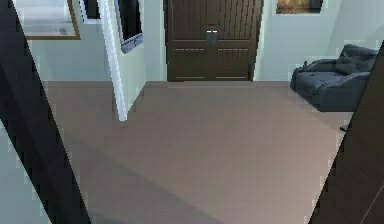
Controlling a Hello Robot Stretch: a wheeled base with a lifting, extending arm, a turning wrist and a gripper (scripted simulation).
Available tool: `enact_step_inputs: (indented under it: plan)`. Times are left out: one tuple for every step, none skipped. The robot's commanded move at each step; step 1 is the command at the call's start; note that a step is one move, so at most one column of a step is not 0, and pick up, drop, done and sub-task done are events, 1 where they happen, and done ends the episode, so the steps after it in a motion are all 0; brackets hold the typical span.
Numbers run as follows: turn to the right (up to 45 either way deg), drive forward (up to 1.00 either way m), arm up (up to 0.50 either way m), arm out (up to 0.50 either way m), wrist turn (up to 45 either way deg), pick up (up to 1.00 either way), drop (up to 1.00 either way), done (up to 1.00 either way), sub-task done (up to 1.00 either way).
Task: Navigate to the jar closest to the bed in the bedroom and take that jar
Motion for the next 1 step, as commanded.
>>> enact_step_inputs:
  plan:
    - [0.0, 0.8, 0.0, 0.0, 0.0, 0.0, 0.0, 0.0, 0.0]
